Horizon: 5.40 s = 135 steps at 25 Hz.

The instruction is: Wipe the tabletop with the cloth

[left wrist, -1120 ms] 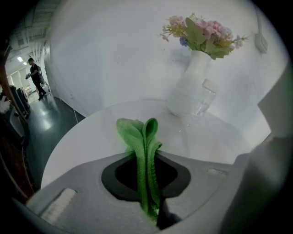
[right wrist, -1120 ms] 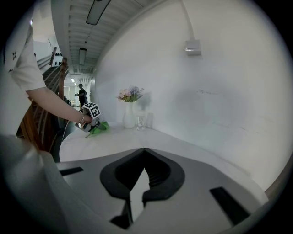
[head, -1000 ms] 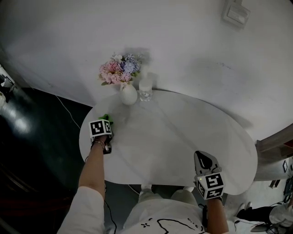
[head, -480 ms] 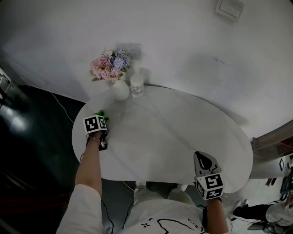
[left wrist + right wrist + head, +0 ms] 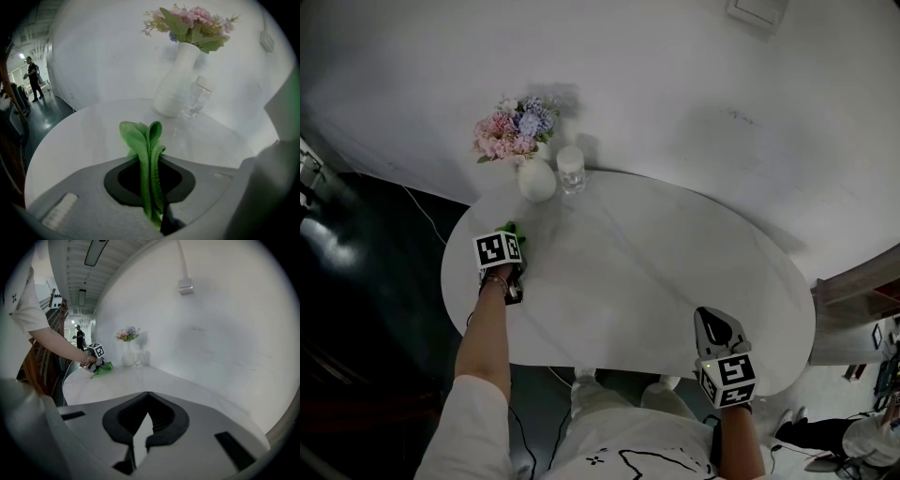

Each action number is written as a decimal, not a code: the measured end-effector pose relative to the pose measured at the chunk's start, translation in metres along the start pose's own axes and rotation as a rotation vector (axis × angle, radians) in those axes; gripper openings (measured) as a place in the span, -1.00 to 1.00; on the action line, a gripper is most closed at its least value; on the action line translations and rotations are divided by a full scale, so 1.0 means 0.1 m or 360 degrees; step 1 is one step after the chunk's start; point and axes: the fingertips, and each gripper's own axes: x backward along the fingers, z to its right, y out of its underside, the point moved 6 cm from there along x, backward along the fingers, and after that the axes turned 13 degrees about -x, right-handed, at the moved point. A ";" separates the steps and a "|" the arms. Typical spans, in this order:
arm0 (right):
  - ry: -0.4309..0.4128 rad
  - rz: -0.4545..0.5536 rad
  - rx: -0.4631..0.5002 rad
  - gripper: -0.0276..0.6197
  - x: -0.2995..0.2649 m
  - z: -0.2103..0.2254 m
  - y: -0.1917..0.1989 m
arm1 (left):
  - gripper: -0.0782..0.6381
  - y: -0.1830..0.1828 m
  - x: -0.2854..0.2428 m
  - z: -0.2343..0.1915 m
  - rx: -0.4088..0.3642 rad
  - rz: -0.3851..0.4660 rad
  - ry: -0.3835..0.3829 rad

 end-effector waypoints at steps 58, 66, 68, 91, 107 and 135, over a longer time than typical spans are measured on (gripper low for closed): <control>-0.0063 0.0088 -0.0280 -0.93 0.44 1.36 0.24 | -0.64 -0.01 -0.11 1.50 -0.0084 -0.0093 -0.0046; -0.0058 0.0105 -0.0292 -0.93 0.53 1.54 0.26 | -0.64 -0.01 -0.13 1.77 -0.0099 -0.0095 -0.0033; -0.0056 0.0113 -0.0292 -0.93 0.56 1.59 0.27 | -0.64 0.00 -0.13 1.85 -0.0102 -0.0099 -0.0032; -0.0065 0.0207 -0.0342 -0.93 0.85 1.99 0.31 | -0.64 0.03 -0.16 2.77 -0.0200 -0.0126 0.0052; -0.0073 0.0242 -0.0352 -0.93 0.96 2.05 0.33 | -0.64 0.08 -0.14 3.28 -0.0269 -0.0130 0.0114; -0.0036 0.0301 -0.0457 -0.93 1.06 2.16 0.35 | -0.64 0.13 -0.17 4.29 -0.0428 -0.0136 0.0288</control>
